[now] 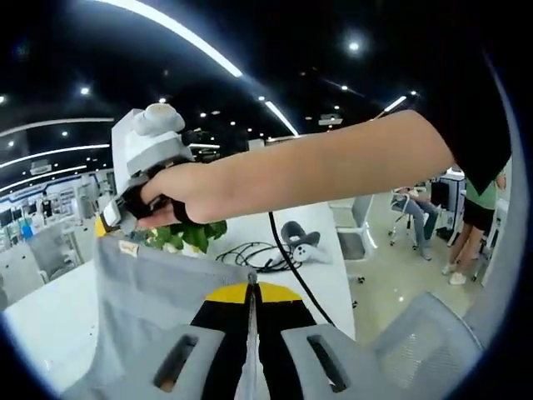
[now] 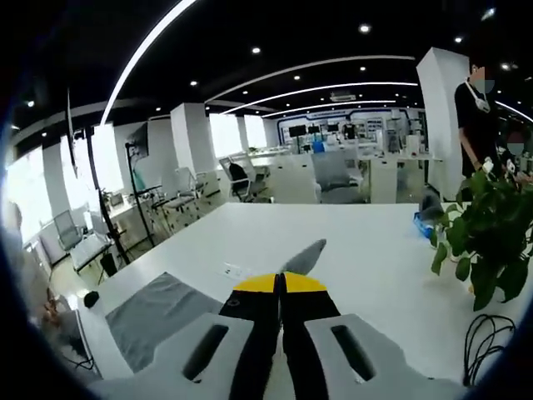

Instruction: Fold the towel on the table until its edges align and the towel forms a compact rectangular stack.

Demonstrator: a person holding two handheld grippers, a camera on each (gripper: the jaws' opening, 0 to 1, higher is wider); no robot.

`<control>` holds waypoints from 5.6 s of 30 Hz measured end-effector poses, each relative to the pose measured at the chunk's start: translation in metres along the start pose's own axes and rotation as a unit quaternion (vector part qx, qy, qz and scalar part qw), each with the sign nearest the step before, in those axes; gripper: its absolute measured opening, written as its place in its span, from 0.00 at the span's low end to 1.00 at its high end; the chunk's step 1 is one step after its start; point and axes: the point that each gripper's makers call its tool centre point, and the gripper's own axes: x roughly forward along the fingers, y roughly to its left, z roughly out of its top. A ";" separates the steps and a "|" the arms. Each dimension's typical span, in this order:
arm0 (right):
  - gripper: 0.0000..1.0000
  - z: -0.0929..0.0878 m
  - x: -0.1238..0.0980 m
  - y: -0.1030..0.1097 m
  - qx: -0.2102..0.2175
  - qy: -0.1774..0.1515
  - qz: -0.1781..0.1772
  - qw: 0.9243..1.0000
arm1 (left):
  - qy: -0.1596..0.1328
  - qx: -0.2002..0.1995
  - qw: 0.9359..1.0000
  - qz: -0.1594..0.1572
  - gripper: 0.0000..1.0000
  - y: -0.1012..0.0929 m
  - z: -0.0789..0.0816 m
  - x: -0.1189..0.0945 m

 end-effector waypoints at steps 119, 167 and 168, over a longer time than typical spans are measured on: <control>0.00 -0.014 0.173 0.326 -0.030 0.039 0.179 0.983 | 0.000 -0.147 0.907 0.395 0.02 0.146 -0.102 -0.346; 0.00 -0.120 0.269 0.421 -0.030 0.126 0.211 0.969 | 0.044 -0.279 0.815 0.506 0.02 0.163 -0.234 -0.437; 0.00 -0.122 0.270 0.422 -0.030 0.127 0.210 0.969 | 0.046 -0.285 0.812 0.507 0.02 0.163 -0.239 -0.438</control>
